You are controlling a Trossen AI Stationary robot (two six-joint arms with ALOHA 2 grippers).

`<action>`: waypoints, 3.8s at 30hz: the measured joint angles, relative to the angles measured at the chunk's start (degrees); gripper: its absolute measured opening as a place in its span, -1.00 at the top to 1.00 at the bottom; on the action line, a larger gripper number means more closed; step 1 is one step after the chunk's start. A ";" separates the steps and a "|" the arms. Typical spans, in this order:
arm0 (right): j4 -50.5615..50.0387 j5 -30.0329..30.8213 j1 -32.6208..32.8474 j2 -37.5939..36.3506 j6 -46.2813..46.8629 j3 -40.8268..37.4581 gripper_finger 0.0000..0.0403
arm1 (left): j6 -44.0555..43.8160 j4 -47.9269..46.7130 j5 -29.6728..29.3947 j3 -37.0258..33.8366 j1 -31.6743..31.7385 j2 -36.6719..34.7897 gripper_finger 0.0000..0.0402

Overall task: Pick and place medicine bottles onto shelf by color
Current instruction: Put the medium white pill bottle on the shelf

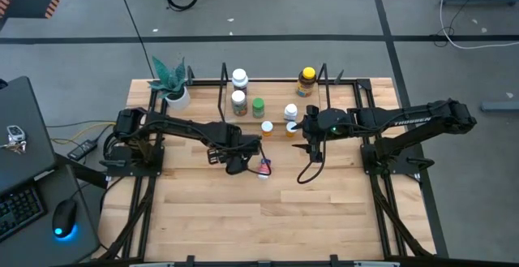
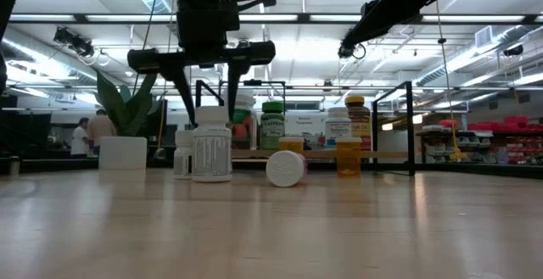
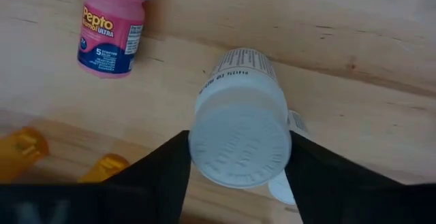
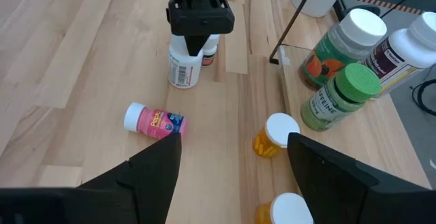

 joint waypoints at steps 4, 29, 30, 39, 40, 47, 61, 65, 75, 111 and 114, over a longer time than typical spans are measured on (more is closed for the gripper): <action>-0.02 0.00 0.00 0.00 0.00 0.00 -0.37 | -1.81 0.02 -0.07 0.00 0.00 0.00 -0.03; 0.03 0.02 -0.11 0.00 1.05 0.00 -0.37 | -109.50 1.47 0.22 -0.09 -0.02 0.07 -0.19; 0.04 0.00 -0.11 0.00 1.05 0.02 -0.37 | -110.71 1.51 0.20 -0.09 -0.02 0.07 -0.19; 0.04 0.02 -0.11 0.00 1.05 0.02 -0.37 | -106.05 1.39 -3.12 -0.09 -0.02 0.09 -0.18; 0.04 0.00 -0.11 0.00 1.05 0.02 -0.37 | -105.07 1.27 -3.67 -0.09 0.00 0.09 -0.20; 0.07 0.02 -0.11 0.00 1.05 0.02 -0.37 | -104.54 1.73 -4.28 -0.09 -0.01 0.09 -0.55; 0.85 0.02 -0.11 0.00 0.98 0.02 -0.37 | -64.77 2.36 -4.29 -0.09 0.13 0.09 -0.75; 0.92 0.01 -0.11 0.00 0.89 0.02 -0.37 | -51.26 3.28 -4.33 -0.09 0.17 0.09 -0.75; 0.90 0.02 -0.11 0.00 0.83 0.02 -0.37 | -39.76 3.39 -4.28 -0.07 0.35 0.09 -0.71; -2.24 6.87 -4.24 -12.14 -3.48 0.02 -0.37 | -42.21 -1.29 -4.33 19.03 10.75 -0.11 -0.04; -2.28 6.27 -5.00 -14.40 -3.48 0.02 -0.37 | -42.03 -1.80 -4.33 20.64 12.00 -0.11 -0.03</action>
